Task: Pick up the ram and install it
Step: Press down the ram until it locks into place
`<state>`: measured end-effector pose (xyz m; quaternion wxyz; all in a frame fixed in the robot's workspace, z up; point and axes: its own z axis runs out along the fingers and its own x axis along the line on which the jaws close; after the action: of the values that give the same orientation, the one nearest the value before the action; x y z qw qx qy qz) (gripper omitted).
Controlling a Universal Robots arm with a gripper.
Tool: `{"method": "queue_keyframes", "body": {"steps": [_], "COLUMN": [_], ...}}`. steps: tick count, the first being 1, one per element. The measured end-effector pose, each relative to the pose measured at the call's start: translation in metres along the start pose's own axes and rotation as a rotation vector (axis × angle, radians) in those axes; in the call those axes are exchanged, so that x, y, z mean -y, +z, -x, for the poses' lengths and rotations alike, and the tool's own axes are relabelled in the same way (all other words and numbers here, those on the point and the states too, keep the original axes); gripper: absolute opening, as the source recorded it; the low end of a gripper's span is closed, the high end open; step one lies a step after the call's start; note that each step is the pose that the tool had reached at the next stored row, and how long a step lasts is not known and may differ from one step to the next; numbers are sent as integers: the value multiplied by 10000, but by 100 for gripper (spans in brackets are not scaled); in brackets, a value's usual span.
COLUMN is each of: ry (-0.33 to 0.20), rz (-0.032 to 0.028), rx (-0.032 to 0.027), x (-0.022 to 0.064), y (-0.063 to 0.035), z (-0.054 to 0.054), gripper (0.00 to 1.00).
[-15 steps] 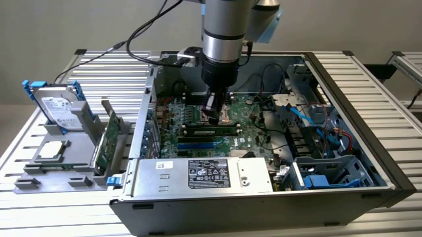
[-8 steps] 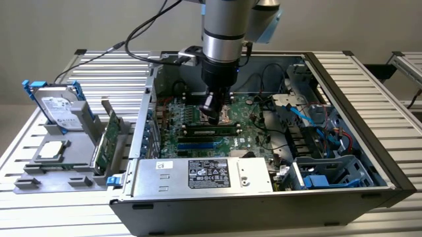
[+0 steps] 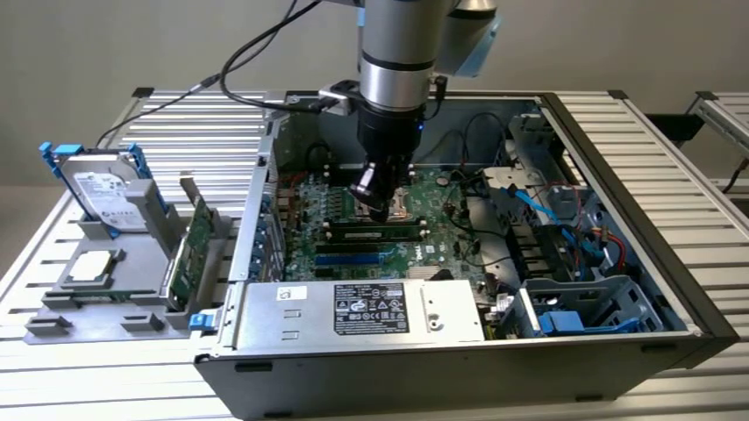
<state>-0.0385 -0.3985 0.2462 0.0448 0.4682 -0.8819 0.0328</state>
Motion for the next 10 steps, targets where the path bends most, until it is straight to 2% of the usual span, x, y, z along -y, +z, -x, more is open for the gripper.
{"method": "queue_keyframes", "body": {"steps": [10], "ry": [1159], "rz": [20], "rx": [-44], "x": [0], "y": [0], "z": [0], "gripper": [11]}}
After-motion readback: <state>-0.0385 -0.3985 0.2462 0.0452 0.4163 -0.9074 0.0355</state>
